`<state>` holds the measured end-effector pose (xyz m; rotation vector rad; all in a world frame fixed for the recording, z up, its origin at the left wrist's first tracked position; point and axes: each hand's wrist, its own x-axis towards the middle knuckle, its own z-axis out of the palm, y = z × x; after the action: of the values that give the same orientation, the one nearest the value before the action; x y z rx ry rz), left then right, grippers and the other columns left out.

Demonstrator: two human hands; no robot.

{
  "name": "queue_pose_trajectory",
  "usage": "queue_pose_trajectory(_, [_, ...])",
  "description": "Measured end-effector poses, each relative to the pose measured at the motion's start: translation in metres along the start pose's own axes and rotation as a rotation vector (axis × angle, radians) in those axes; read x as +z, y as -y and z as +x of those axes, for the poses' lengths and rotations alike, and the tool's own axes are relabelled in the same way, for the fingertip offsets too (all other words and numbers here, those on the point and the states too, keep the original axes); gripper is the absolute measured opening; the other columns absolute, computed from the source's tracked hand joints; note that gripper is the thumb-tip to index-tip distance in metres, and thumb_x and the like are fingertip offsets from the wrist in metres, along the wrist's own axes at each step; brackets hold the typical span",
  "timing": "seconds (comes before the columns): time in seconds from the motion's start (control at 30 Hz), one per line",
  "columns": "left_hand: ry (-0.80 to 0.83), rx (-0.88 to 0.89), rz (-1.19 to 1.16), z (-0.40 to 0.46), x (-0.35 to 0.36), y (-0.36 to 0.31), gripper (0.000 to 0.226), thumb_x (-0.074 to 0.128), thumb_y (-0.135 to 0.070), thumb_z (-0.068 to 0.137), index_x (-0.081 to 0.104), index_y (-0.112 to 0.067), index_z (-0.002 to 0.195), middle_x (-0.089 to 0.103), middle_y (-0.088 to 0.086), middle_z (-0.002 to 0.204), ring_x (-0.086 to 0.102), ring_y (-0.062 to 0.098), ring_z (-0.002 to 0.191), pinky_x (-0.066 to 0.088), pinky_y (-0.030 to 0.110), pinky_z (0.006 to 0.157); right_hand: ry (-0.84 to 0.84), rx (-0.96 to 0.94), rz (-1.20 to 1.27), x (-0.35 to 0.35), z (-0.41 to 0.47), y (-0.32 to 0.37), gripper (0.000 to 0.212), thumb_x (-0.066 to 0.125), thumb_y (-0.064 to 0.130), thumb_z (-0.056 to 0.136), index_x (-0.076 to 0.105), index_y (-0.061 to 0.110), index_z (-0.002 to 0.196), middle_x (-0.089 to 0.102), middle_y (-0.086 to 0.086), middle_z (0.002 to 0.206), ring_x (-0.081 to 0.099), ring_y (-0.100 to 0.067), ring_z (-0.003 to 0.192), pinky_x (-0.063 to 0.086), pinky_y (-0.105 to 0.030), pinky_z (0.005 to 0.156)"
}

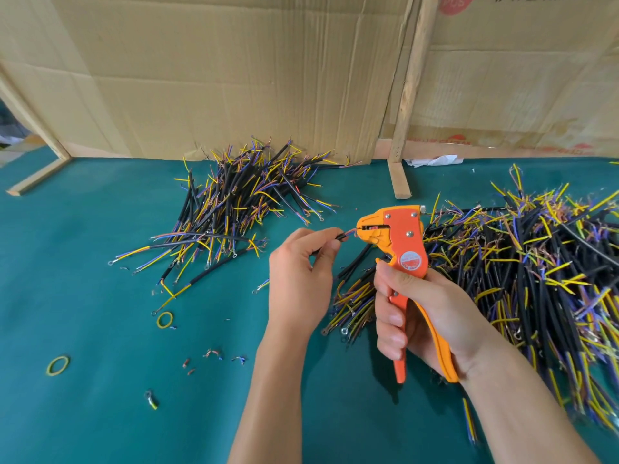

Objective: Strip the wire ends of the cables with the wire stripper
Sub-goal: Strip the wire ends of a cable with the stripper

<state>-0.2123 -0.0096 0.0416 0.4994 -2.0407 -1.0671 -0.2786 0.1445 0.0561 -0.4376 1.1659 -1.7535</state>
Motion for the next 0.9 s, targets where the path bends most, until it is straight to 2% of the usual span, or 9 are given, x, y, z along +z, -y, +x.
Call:
queue_pose_trajectory(0.07, [0.007, -0.022, 0.007, -0.001, 0.000, -0.003, 0.019, 0.064, -0.012, 0.096, 0.077, -0.021, 0.106, 0.068, -0.006, 0.086, 0.060, 0.009, 0.080, 0.044, 0.020, 0.072, -0.031, -0.028, 0.002, 0.002, 0.001, -0.001, 0.037, 0.078, 0.036, 0.077, 0.051, 0.012, 0.068, 0.036, -0.010, 0.054, 0.036, -0.022, 0.038, 0.038, -0.029, 0.043])
queue_pose_trajectory(0.1, [0.016, -0.030, 0.029, -0.002, 0.000, -0.003, 0.020, 0.064, -0.013, 0.096, 0.076, -0.022, 0.108, 0.070, -0.007, 0.089, 0.061, 0.007, 0.083, 0.046, 0.021, 0.076, -0.042, -0.045, 0.008, 0.003, 0.001, -0.001, 0.038, 0.078, 0.036, 0.077, 0.050, 0.012, 0.067, 0.035, -0.009, 0.054, 0.035, -0.021, 0.038, 0.037, -0.029, 0.042])
queue_pose_trajectory(0.2, [0.056, -0.036, 0.165, -0.004, 0.001, -0.002, 0.019, 0.063, -0.019, 0.096, 0.074, -0.024, 0.111, 0.073, -0.004, 0.095, 0.064, 0.019, 0.092, 0.050, 0.041, 0.084, -0.074, -0.091, 0.030, 0.002, 0.000, 0.001, 0.037, 0.078, 0.033, 0.079, 0.049, 0.013, 0.067, 0.034, -0.009, 0.053, 0.035, -0.020, 0.036, 0.036, -0.027, 0.042])
queue_pose_trajectory(0.3, [0.054, -0.018, 0.211, -0.004, 0.000, 0.000, 0.017, 0.063, -0.019, 0.096, 0.075, -0.024, 0.108, 0.071, -0.003, 0.091, 0.063, 0.025, 0.090, 0.049, 0.047, 0.080, -0.119, -0.110, 0.033, 0.001, 0.000, 0.000, 0.037, 0.078, 0.027, 0.080, 0.046, 0.011, 0.070, 0.036, -0.010, 0.053, 0.037, -0.021, 0.037, 0.037, -0.028, 0.043])
queue_pose_trajectory(0.37, [0.019, -0.018, 0.193, -0.004, 0.000, 0.001, 0.016, 0.065, -0.015, 0.095, 0.076, -0.022, 0.105, 0.070, 0.000, 0.088, 0.063, 0.025, 0.086, 0.049, 0.044, 0.078, -0.096, -0.109, 0.036, -0.001, 0.000, -0.001, 0.036, 0.080, 0.026, 0.075, 0.048, 0.009, 0.079, 0.042, -0.013, 0.058, 0.044, -0.026, 0.043, 0.043, -0.034, 0.045])
queue_pose_trajectory(0.47, [-0.060, -0.055, 0.142, -0.001, -0.004, 0.005, 0.018, 0.064, -0.011, 0.095, 0.076, -0.020, 0.105, 0.072, -0.001, 0.091, 0.063, 0.019, 0.087, 0.046, 0.030, 0.078, -0.016, -0.119, 0.070, -0.006, 0.000, 0.000, 0.033, 0.083, 0.019, 0.076, 0.058, 0.005, 0.094, 0.055, -0.020, 0.072, 0.057, -0.036, 0.060, 0.054, -0.046, 0.059])
queue_pose_trajectory(0.57, [-0.120, -0.068, 0.105, 0.000, -0.006, 0.006, 0.019, 0.065, -0.009, 0.094, 0.077, -0.018, 0.105, 0.072, -0.007, 0.096, 0.062, 0.010, 0.088, 0.045, 0.023, 0.080, 0.029, -0.107, 0.063, -0.009, -0.002, 0.002, 0.050, 0.095, 0.023, 0.062, 0.066, 0.005, 0.098, 0.060, -0.023, 0.080, 0.062, -0.040, 0.068, 0.056, -0.048, 0.067])
queue_pose_trajectory(0.63, [-0.142, -0.062, 0.092, 0.001, -0.006, 0.005, 0.019, 0.066, -0.008, 0.093, 0.078, -0.019, 0.104, 0.070, -0.012, 0.093, 0.060, 0.005, 0.087, 0.044, 0.019, 0.079, 0.038, -0.100, 0.075, -0.011, -0.003, 0.002, 0.053, 0.096, 0.024, 0.060, 0.067, 0.004, 0.099, 0.061, -0.024, 0.081, 0.063, -0.041, 0.070, 0.057, -0.048, 0.068])
queue_pose_trajectory(0.9, [-0.112, -0.024, 0.052, 0.001, -0.007, 0.005, 0.022, 0.068, -0.004, 0.090, 0.079, -0.020, 0.100, 0.070, -0.017, 0.093, 0.064, 0.002, 0.090, 0.045, 0.012, 0.085, 0.153, -0.030, 0.110, -0.013, -0.007, 0.004, 0.040, 0.090, 0.018, 0.072, 0.067, 0.004, 0.101, 0.061, -0.023, 0.081, 0.063, -0.040, 0.070, 0.055, -0.050, 0.068])
